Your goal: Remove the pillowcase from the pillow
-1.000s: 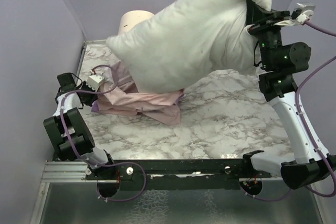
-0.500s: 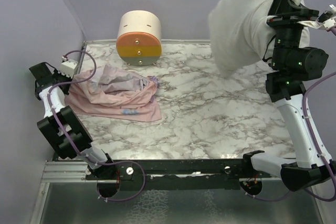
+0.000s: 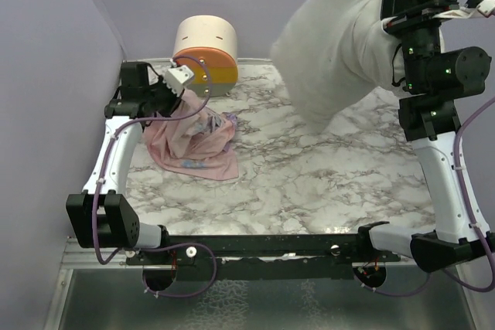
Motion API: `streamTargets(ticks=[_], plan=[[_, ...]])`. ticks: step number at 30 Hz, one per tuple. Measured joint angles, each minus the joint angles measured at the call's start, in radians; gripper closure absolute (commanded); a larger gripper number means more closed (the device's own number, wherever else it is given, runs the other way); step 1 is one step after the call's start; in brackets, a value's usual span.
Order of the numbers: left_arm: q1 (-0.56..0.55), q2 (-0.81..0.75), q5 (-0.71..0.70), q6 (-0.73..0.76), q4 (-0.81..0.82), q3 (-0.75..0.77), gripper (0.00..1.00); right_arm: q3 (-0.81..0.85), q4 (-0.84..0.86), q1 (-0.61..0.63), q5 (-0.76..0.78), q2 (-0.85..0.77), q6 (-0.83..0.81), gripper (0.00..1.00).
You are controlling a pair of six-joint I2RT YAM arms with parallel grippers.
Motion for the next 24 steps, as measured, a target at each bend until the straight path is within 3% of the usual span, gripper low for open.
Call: streamTargets(ticks=[4, 5, 10, 14, 15, 19, 20, 24], plan=[[-0.112, -0.018, 0.016, -0.050, -0.043, 0.084, 0.11, 0.076, -0.109, 0.002, -0.009, 0.019, 0.057, 0.99], [-0.121, -0.018, 0.016, -0.064, -0.052, 0.107, 0.02, 0.096, -0.140, 0.003, -0.002, 0.021, 0.065, 0.99], [-0.124, -0.017, -0.043, -0.105, -0.069, 0.189, 0.01, 0.134, -0.274, 0.011, 0.114, 0.010, 0.063, 0.99], [-0.113, -0.017, -0.099, -0.107, -0.070, 0.196, 0.01, -0.015, -0.299, 0.011, 0.212, -0.027, 0.032, 0.96], [-0.110, -0.016, -0.108, -0.107, -0.071, 0.196, 0.01, -0.058, -0.305, 0.010, 0.232, -0.029, 0.025, 0.86], [-0.100, -0.023, -0.128, -0.107, -0.064, 0.184, 0.01, -0.319, -0.281, -0.018, 0.301, -0.011, 0.008, 0.06], [-0.098, -0.026, -0.131, -0.107, -0.062, 0.175, 0.01, -0.412, -0.274, -0.035, 0.314, 0.008, 0.007, 0.00], [-0.095, -0.056, -0.152, -0.120, -0.023, 0.100, 0.01, -0.582, -0.313, -0.083, 0.358, 0.080, -0.026, 0.01]])
